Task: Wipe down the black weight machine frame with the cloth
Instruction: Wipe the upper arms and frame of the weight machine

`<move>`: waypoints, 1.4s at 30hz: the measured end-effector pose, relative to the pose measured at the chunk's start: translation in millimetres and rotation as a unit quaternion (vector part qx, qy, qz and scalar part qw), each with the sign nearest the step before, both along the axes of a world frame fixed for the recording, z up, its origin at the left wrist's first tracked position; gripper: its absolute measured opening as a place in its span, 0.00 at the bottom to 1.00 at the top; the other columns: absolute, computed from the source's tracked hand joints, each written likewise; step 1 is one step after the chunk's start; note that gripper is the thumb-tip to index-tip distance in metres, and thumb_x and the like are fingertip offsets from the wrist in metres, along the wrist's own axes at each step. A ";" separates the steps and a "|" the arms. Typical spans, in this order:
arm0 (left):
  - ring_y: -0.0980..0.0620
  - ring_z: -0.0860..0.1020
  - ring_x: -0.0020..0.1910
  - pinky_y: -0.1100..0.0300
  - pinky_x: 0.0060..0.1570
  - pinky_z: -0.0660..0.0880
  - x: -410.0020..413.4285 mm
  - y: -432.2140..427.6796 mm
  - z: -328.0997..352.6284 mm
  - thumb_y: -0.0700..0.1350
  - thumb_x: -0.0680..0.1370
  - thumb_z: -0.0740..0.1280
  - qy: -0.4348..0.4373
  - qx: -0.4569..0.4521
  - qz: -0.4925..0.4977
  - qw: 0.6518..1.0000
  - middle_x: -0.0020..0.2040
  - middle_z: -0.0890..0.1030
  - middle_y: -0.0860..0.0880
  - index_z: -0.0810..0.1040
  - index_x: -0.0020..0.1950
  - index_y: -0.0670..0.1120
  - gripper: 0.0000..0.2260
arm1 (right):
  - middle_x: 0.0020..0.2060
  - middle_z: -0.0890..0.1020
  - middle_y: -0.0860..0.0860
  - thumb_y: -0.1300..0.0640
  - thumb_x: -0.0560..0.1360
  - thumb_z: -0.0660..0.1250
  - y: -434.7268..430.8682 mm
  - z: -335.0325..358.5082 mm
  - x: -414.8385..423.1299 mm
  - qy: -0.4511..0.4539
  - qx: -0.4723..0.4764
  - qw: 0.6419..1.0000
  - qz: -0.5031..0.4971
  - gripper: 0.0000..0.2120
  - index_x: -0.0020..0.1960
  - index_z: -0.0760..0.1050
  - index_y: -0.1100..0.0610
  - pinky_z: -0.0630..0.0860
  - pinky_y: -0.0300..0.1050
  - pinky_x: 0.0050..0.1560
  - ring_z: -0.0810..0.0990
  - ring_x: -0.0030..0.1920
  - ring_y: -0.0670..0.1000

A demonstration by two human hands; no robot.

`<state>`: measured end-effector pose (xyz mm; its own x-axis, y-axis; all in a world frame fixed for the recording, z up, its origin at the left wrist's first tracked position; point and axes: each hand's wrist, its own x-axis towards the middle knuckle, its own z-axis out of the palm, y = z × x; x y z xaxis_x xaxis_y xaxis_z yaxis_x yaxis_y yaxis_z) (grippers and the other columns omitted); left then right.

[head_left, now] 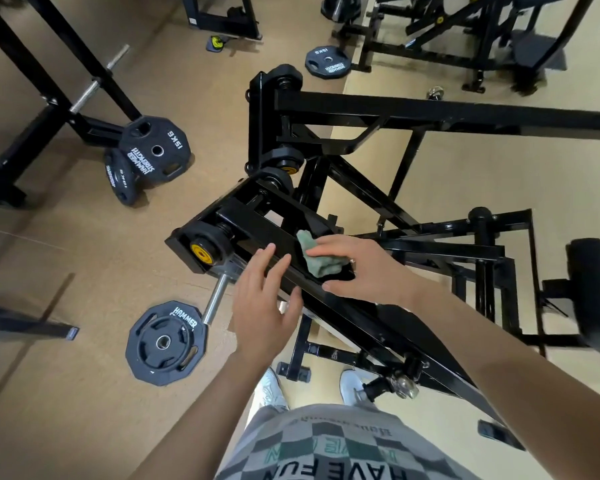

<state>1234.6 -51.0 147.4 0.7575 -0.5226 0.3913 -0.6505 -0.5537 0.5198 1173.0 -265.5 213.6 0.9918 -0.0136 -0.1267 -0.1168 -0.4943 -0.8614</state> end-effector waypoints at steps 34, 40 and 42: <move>0.41 0.59 0.80 0.35 0.69 0.67 -68.8 -31.5 3.5 0.44 0.74 0.70 0.037 0.018 -0.138 0.990 0.71 0.75 0.45 0.80 0.66 0.46 0.20 | 0.57 0.82 0.46 0.57 0.75 0.75 -81.8 -8.3 -106.6 0.211 0.109 0.970 0.048 0.20 0.61 0.77 0.40 0.78 0.40 0.59 0.82 0.56 0.43; 0.40 0.58 0.81 0.39 0.74 0.65 -71.9 -34.4 -1.1 0.40 0.73 0.71 0.042 0.005 -0.129 0.991 0.71 0.74 0.44 0.80 0.66 0.44 0.21 | 0.62 0.80 0.46 0.56 0.73 0.77 -81.6 -14.6 -124.9 0.196 0.111 0.974 0.037 0.27 0.68 0.75 0.39 0.76 0.50 0.67 0.80 0.62 0.47; 0.40 0.57 0.81 0.48 0.78 0.59 -74.4 -35.7 -1.2 0.38 0.71 0.72 0.039 0.003 -0.125 0.991 0.71 0.74 0.44 0.80 0.65 0.43 0.22 | 0.64 0.78 0.43 0.54 0.72 0.78 -71.3 -17.8 -120.9 0.172 0.087 0.981 0.011 0.32 0.72 0.71 0.40 0.74 0.42 0.65 0.78 0.62 0.42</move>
